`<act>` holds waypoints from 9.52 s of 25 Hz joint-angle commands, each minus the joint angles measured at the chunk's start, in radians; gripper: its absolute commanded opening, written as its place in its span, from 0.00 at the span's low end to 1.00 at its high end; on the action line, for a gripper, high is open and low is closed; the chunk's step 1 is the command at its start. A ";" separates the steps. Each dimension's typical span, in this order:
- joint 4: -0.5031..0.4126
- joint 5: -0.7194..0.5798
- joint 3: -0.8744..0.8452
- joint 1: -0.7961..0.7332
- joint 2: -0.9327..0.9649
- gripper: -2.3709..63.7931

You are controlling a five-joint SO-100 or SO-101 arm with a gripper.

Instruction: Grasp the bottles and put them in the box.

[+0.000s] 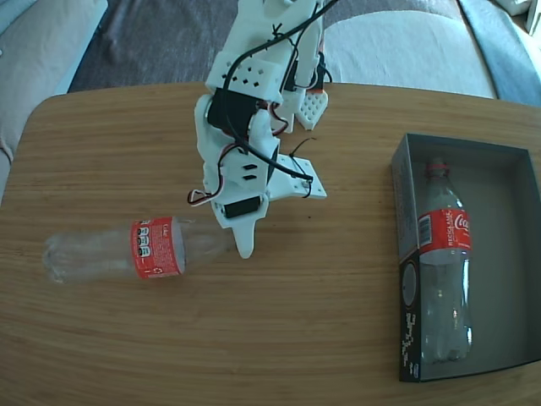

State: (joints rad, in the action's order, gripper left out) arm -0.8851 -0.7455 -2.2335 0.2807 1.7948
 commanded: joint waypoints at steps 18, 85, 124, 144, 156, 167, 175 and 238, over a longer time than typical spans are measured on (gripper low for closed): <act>0.026 -0.101 0.034 0.048 -0.026 0.62; -0.328 0.120 0.675 -0.327 -0.086 0.09; -0.440 0.118 0.911 -1.170 -0.106 0.03; -0.431 0.129 1.091 -1.442 -0.298 0.03; -0.472 0.407 1.258 -1.468 -0.468 0.03; -0.532 0.459 1.302 -1.500 -0.505 0.03; -0.534 0.463 1.430 -1.542 -0.607 0.03; -0.723 0.545 1.528 -1.241 -0.578 0.53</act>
State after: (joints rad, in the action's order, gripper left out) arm -1.6030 -0.1994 -0.6949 -0.9817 1.0922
